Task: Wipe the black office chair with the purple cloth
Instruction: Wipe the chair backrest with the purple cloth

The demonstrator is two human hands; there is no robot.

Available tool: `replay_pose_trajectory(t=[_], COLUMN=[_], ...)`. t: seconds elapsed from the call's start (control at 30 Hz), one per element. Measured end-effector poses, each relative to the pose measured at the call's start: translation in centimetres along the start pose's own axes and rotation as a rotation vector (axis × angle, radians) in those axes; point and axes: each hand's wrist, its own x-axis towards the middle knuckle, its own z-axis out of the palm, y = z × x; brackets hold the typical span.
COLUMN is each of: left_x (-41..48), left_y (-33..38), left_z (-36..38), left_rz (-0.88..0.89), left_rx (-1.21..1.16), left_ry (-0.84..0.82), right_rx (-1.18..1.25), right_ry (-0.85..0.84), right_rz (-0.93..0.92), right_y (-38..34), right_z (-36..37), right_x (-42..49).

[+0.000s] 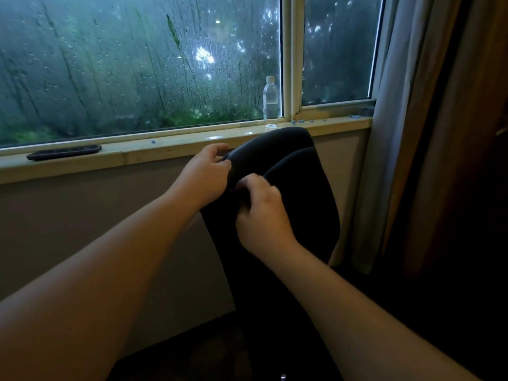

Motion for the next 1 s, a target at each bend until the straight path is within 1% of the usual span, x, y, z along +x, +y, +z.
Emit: replay_pose_trajectory(t=[0.13,0.27,0.33,0.4,0.53,0.7,0.9,1.0], left_x=[0.5,1.4,2.0,2.4,3.5,4.8,5.8,6.3], left_y=[0.3,0.3,0.1,-0.2,-0.8,-1.4,-1.9,-2.4], left_z=[0.3,0.7,0.8,0.9,1.1,1.3,1.5,1.5], left_rz=[0.014,0.023,0.018,0.01,0.028,0.019,0.048,0.054], left_rx=[0.021,0.037,0.001,-0.059,-0.071,-0.147,-0.198,-0.23], left_ry=[-0.019,-0.032,-0.053,-0.068,-0.076,-0.134,-0.151,-0.16], right_rx=[0.018,0.0,-0.029,-0.041,-0.061,-0.118,-0.121,-0.114], right_ry=[-0.044,-0.048,-0.029,-0.006,0.001,0.044,0.152,0.161], right_rz=[-0.068,-0.133,-0.144,-0.09,0.058,0.107,0.279,0.392], right_y=[-0.9,0.6,1.9,3.9,9.0,16.1,23.8,26.6], right_z=[-0.3,-0.7,-0.4,-0.2,-0.3,-0.7,-2.4,-3.8], right_x=[-2.5,-0.9,0.7,3.1,9.3,15.5,21.7,24.0])
